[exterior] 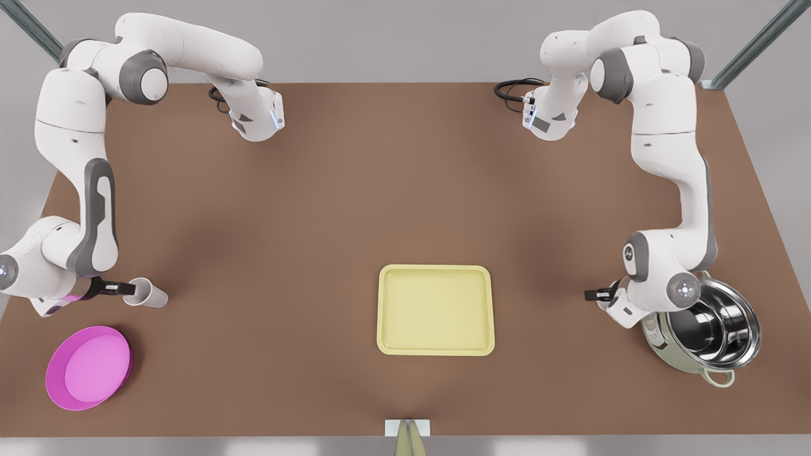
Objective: Use both arms to respectively pick up the white IKEA cups from the middle-left and middle-right positions, then place the white IKEA cups onto the middle-middle tray, ensuring that the cups remain upright and do not tip over
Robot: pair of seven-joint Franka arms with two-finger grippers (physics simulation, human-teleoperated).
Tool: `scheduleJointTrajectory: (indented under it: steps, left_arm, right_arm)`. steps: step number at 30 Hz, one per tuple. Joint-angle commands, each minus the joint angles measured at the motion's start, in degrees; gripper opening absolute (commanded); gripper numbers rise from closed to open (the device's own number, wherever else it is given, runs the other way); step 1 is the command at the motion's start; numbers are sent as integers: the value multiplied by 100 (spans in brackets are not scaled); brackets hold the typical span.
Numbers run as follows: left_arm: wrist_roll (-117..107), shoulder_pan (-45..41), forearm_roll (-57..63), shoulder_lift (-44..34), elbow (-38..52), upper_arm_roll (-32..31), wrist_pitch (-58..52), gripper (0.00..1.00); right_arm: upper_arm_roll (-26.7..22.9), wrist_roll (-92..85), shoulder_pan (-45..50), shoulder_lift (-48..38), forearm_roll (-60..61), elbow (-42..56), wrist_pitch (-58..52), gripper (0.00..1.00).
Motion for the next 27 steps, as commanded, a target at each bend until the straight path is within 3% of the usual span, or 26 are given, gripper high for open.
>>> scheduleJointTrajectory:
  steps: [1, 3, 5, 8, 9, 11, 12, 15, 20, 22, 25, 27]
  left_arm:
    - [140, 0, -3, 31, 2, 0, 65, 99]
    - [167, 0, 6, 31, 2, 0, 56, 58]
    - [167, 9, 15, 31, 2, 0, 56, 37]
    - [176, 9, 50, 22, 37, 9, 56, 34]
    - [176, 18, 59, 22, 46, 18, 56, 28]
    - [158, 26, 226, -5, 90, 18, 47, 26]
    - [149, 35, 226, -5, 107, 18, 47, 26]
    - [149, 9, 208, -365, 99, 9, -269, 21]
    - [-895, -975, 173, -339, 907, -166, -1298, 21]
    - [-2274, -1002, 182, 38, 1504, -868, -1245, 21]
    - [-3814, -1476, 182, 514, 2480, -1019, -1262, 21]
    - [-4333, -1872, 191, 751, 2902, -1054, -1201, 21]
  right_arm:
    - [0, -589, 1, -7, 145, -42, 127, 100]
    - [0, -598, -7, 72, 136, -33, 127, 100]
    - [0, -598, -8, 160, 136, -33, 153, 100]
    - [0, -607, 1, 274, 92, -16, 180, 100]
    - [0, -607, 1, 283, 83, -16, 180, 100]
    - [-9, -633, 19, 292, 48, -25, 224, 85]
    - [-9, -651, 19, 292, 48, -33, 215, 71]
    - [0, -739, 19, 274, 48, -33, 162, 47]
    - [17, -748, 36, 239, 39, 37, -13, 21]
    - [44, -774, 36, 213, 57, 37, -110, 21]
    - [764, -651, 291, -209, 101, 54, -804, 21]
    - [931, 148, 1275, -490, 276, 63, -1094, 21]
